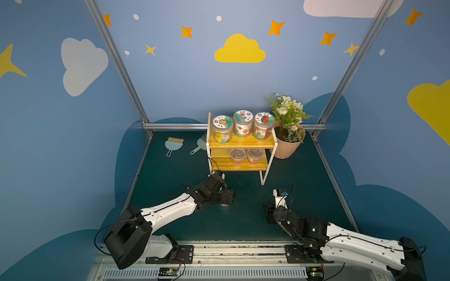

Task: Place the seed container on the shelf
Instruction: Pick up the seed jar at the center of the board.

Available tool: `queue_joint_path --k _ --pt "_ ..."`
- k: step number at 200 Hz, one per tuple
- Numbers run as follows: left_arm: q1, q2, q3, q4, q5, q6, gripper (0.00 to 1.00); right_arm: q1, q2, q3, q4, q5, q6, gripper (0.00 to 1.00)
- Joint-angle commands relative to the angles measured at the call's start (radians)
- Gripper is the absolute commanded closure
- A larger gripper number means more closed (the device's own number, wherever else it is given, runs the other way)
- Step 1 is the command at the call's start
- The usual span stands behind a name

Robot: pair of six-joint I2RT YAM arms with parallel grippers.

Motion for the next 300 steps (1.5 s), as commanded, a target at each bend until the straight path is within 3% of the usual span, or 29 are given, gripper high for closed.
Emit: queue_joint_path --k 1,46,73,110,167,193,215,235,261,300 --pt "-0.028 -0.057 -0.028 -0.043 0.021 -0.028 0.0 0.007 -0.002 -0.014 0.038 -0.016 -0.027 0.53" --pt "-0.062 -0.144 -0.044 -0.107 0.006 -0.059 0.0 0.014 0.053 -0.011 0.093 -0.072 -0.103 0.39" --pt "-0.061 -0.195 -0.056 -0.17 -0.055 -0.075 0.0 0.028 0.119 -0.04 0.233 -0.154 -0.191 0.29" --pt "-0.046 -0.272 -0.085 -0.196 -0.124 -0.065 0.0 0.059 0.286 -0.089 0.554 -0.249 -0.314 0.16" --pt "0.05 -0.218 -0.038 -0.177 -0.078 -0.021 0.0 0.094 0.634 -0.127 1.004 -0.268 -0.482 0.09" --pt "0.054 -0.184 -0.026 -0.126 -0.061 -0.027 0.0 0.094 0.847 -0.148 1.313 -0.26 -0.504 0.08" --pt "0.053 -0.166 -0.027 -0.098 -0.057 -0.039 0.0 0.095 1.121 -0.178 1.731 -0.262 -0.562 0.06" --pt "0.053 -0.169 -0.028 -0.097 -0.066 -0.048 0.0 0.107 1.222 -0.11 1.737 -0.283 -0.608 0.05" --pt "0.053 -0.186 -0.028 -0.115 -0.081 -0.053 0.0 0.114 1.242 -0.084 1.738 -0.206 -0.605 0.06" --pt "0.053 -0.148 -0.02 -0.098 -0.045 -0.064 0.01 0.111 1.299 -0.055 1.738 -0.195 -0.605 0.06"
